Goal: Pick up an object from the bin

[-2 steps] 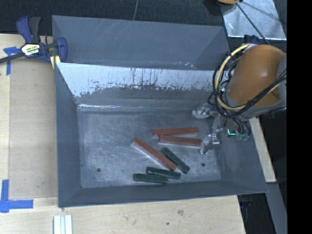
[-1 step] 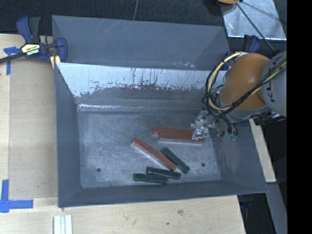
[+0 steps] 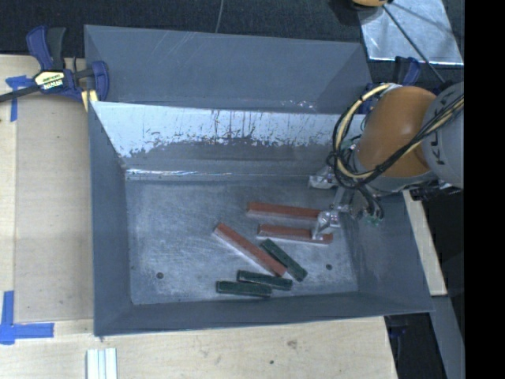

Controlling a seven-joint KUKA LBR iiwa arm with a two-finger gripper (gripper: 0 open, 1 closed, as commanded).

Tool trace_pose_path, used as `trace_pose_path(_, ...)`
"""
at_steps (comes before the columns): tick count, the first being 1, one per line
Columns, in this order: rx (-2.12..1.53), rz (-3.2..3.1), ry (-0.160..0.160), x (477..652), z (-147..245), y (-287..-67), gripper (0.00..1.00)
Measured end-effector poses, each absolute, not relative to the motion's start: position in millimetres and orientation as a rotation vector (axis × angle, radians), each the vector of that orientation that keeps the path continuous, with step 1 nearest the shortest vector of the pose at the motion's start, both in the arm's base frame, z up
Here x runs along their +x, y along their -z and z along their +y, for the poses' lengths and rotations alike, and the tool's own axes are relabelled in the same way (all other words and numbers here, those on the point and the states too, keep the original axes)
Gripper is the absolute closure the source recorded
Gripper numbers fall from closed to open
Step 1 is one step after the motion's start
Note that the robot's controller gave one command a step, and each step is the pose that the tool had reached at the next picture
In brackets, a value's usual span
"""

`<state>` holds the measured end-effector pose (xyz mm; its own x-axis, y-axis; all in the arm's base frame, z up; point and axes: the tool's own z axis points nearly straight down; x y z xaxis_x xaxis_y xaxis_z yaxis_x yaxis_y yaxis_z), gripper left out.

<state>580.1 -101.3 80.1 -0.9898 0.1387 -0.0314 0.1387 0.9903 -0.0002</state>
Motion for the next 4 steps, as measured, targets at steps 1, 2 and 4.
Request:
trace_pose_path(1, 0.213, 3.149, -0.003, 573.3, -101.2, -83.2, 1.00)
trace_pose_path(2, 0.213, 3.148, -0.003, 573.4, -101.2, -83.2, 1.00)
trace_pose_path(4, 0.214, 3.134, 0.000, 575.9, -101.9, -169.4, 1.00)
